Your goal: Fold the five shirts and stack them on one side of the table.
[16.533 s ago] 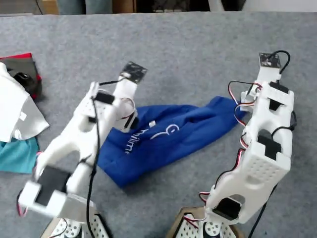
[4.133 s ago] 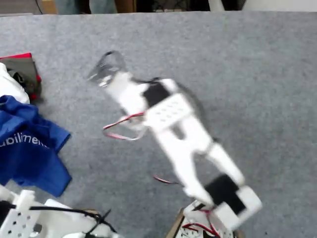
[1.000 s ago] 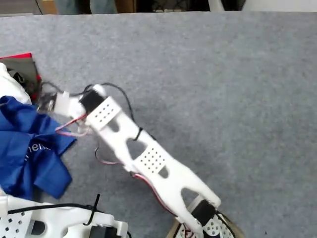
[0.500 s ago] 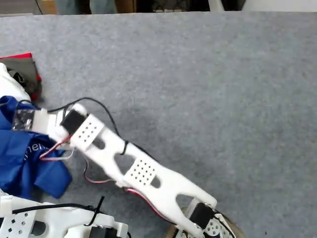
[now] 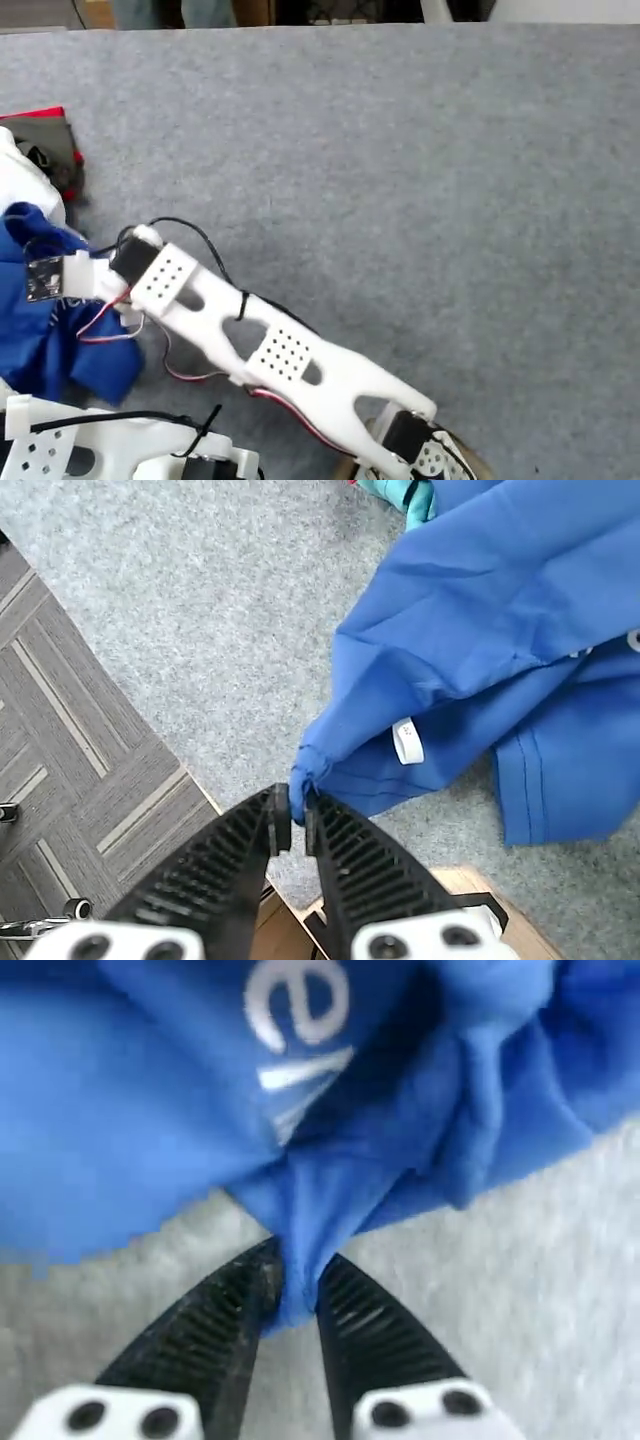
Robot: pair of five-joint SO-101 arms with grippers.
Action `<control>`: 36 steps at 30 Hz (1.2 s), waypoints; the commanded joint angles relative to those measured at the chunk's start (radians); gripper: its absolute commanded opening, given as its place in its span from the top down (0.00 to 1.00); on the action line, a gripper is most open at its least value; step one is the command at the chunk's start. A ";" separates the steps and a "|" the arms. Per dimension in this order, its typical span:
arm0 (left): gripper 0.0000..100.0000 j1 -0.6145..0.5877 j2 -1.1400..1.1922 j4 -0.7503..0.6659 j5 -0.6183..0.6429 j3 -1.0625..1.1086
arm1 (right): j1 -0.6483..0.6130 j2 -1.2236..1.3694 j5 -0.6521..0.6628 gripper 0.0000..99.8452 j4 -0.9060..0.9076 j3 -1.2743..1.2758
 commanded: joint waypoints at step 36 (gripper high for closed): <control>0.97 1.181 1.036 -0.054 0.411 -0.751 | 1.929 -1.495 0.922 0.99 0.081 1.670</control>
